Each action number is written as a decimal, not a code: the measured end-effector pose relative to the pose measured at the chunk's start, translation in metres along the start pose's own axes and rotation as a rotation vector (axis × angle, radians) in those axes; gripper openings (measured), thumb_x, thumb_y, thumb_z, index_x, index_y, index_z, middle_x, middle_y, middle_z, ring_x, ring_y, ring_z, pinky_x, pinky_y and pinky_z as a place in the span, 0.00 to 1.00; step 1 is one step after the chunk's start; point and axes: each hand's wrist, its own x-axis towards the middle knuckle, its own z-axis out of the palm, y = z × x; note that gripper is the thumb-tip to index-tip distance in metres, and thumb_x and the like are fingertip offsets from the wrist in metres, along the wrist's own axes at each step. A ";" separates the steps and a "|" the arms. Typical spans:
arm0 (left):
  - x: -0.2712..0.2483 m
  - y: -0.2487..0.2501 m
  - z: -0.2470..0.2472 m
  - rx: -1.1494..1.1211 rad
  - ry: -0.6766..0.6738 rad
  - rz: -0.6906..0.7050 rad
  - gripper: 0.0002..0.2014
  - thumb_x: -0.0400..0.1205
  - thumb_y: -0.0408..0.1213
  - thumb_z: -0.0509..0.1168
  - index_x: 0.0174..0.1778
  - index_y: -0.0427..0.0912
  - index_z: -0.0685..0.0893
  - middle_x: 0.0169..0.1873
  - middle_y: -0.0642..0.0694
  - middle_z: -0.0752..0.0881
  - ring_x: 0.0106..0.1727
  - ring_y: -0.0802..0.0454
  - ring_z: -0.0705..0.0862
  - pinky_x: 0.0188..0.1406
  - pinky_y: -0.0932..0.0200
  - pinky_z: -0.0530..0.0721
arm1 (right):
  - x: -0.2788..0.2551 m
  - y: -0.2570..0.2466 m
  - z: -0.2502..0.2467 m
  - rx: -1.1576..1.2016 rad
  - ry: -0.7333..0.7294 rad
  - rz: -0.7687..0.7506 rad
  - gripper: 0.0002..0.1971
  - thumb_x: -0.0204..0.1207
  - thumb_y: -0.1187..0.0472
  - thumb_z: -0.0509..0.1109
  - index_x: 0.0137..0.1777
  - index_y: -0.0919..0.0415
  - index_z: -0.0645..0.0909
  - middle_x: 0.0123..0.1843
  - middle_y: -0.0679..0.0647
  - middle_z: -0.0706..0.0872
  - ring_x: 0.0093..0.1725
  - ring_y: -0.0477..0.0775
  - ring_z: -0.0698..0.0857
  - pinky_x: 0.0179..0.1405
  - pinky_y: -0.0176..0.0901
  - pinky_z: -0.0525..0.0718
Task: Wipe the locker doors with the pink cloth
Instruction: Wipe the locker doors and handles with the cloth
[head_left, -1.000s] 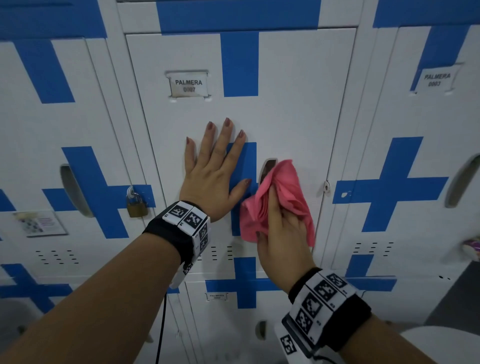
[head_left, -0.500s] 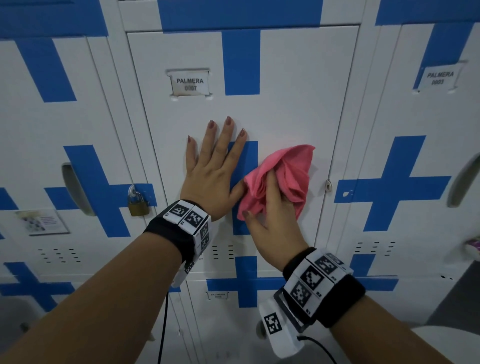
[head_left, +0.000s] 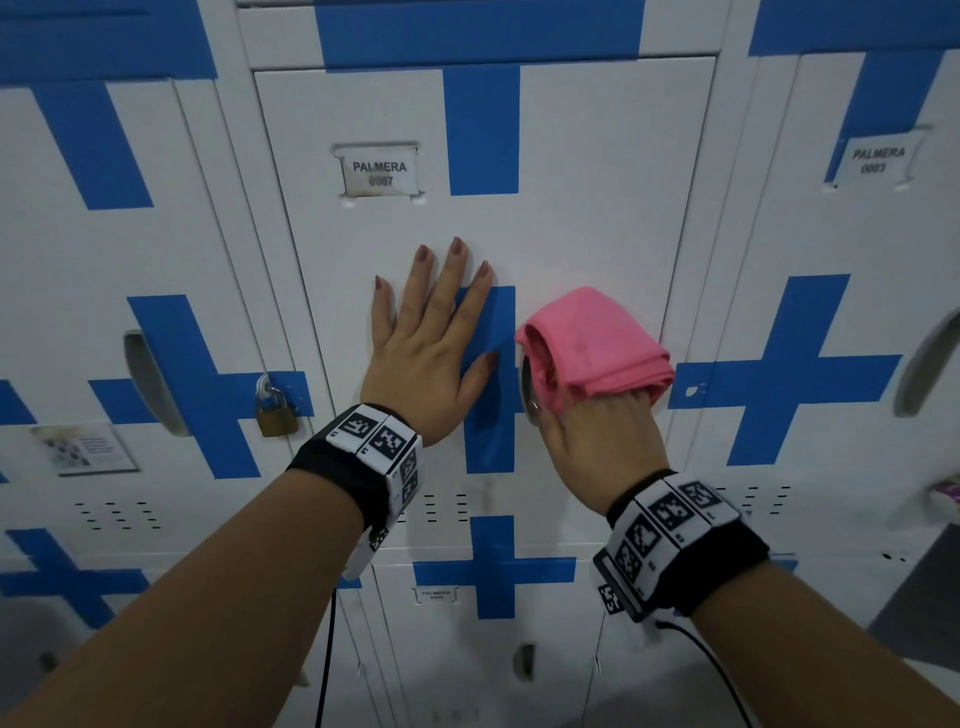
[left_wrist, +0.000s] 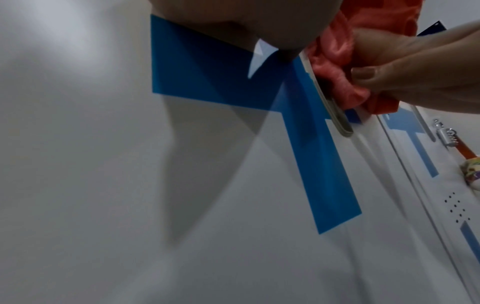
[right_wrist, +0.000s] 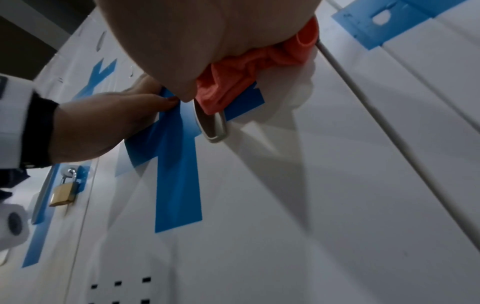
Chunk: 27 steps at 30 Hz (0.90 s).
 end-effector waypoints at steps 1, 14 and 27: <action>0.000 0.000 0.000 -0.001 0.001 -0.001 0.36 0.83 0.55 0.52 0.83 0.49 0.43 0.83 0.46 0.43 0.82 0.47 0.35 0.78 0.35 0.36 | -0.001 0.000 0.002 -0.014 -0.029 0.008 0.21 0.80 0.47 0.48 0.59 0.53 0.78 0.47 0.52 0.84 0.44 0.59 0.82 0.47 0.50 0.75; 0.000 0.000 0.001 0.012 0.010 0.005 0.37 0.83 0.54 0.53 0.83 0.50 0.42 0.83 0.46 0.42 0.82 0.47 0.35 0.78 0.36 0.36 | -0.054 0.016 0.034 0.045 -0.038 -0.072 0.08 0.76 0.55 0.66 0.47 0.57 0.83 0.38 0.52 0.86 0.35 0.55 0.85 0.39 0.50 0.86; -0.001 -0.002 -0.002 -0.076 0.028 0.029 0.33 0.84 0.44 0.54 0.83 0.50 0.45 0.81 0.51 0.38 0.81 0.48 0.32 0.77 0.38 0.31 | 0.013 -0.012 -0.016 -0.047 0.071 -0.146 0.07 0.76 0.56 0.64 0.47 0.56 0.83 0.41 0.54 0.86 0.40 0.60 0.82 0.46 0.52 0.77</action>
